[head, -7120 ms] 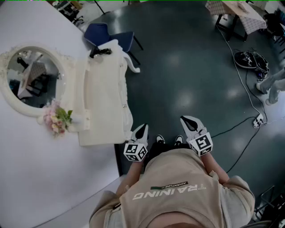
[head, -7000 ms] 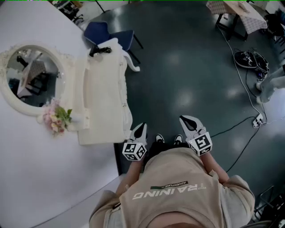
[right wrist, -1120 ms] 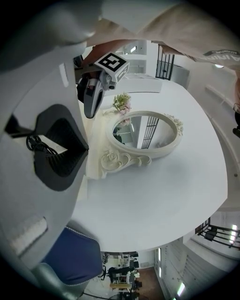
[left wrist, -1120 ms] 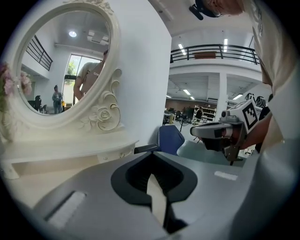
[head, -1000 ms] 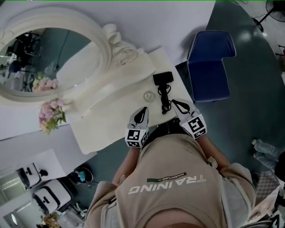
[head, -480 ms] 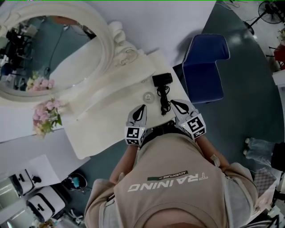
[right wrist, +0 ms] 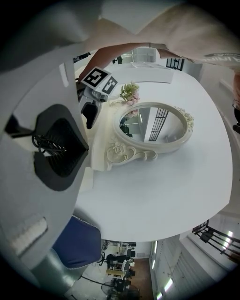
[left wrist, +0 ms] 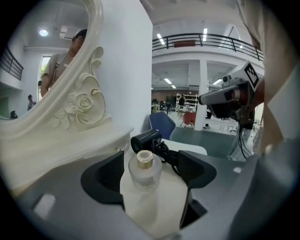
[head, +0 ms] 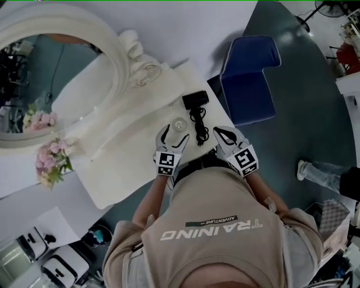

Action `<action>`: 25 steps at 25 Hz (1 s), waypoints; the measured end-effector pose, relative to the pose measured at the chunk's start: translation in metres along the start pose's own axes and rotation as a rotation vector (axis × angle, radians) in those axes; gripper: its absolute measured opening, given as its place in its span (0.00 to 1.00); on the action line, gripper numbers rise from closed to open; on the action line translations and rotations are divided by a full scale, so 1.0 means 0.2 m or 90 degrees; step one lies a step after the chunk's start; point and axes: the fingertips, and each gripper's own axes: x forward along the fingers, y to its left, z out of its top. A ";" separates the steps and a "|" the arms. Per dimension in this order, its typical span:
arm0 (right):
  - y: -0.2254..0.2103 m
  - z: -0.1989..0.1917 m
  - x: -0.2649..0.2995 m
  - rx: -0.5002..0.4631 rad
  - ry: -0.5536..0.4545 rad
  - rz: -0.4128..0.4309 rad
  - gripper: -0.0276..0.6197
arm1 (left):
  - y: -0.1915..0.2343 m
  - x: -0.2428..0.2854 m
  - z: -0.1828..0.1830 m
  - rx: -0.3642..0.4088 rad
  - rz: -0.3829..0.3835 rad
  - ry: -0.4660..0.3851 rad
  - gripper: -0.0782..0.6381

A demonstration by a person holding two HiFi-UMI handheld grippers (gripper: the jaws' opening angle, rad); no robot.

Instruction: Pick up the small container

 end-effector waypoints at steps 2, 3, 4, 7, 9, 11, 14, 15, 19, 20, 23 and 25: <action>-0.01 -0.04 0.00 0.009 0.008 -0.014 0.05 | 0.01 0.05 -0.09 0.010 -0.024 0.024 0.64; -0.02 -0.05 0.00 0.014 0.012 -0.020 0.05 | 0.01 0.07 -0.12 0.013 -0.034 0.033 0.63; -0.02 -0.07 0.00 0.019 0.017 -0.025 0.05 | 0.02 0.10 -0.16 0.016 -0.043 0.040 0.63; -0.03 -0.09 0.00 0.035 0.027 -0.038 0.05 | 0.04 0.17 -0.23 0.033 -0.066 0.057 0.63; -0.03 -0.09 -0.01 0.042 0.030 -0.046 0.05 | 0.03 0.22 -0.25 0.034 -0.083 0.060 0.63; -0.04 -0.10 -0.02 0.051 0.037 -0.055 0.05 | 0.03 0.27 -0.26 0.026 -0.095 0.054 0.61; -0.07 -0.13 -0.04 0.066 0.053 -0.070 0.05 | 0.02 0.33 -0.28 0.028 -0.106 0.062 0.61; -0.08 -0.14 -0.04 0.068 0.058 -0.074 0.05 | 0.02 0.35 -0.28 0.032 -0.108 0.066 0.61; -0.12 -0.17 -0.06 0.077 0.071 -0.091 0.05 | 0.02 0.38 -0.28 0.062 -0.092 0.075 0.60; -0.14 -0.18 -0.06 0.081 0.073 -0.095 0.05 | 0.02 0.38 -0.28 0.066 -0.086 0.077 0.60; -0.16 -0.21 -0.08 0.093 0.078 -0.103 0.05 | 0.01 0.38 -0.29 0.070 -0.075 0.088 0.60; -0.16 -0.21 -0.07 0.102 0.077 -0.102 0.05 | 0.01 0.39 -0.29 0.073 -0.072 0.092 0.60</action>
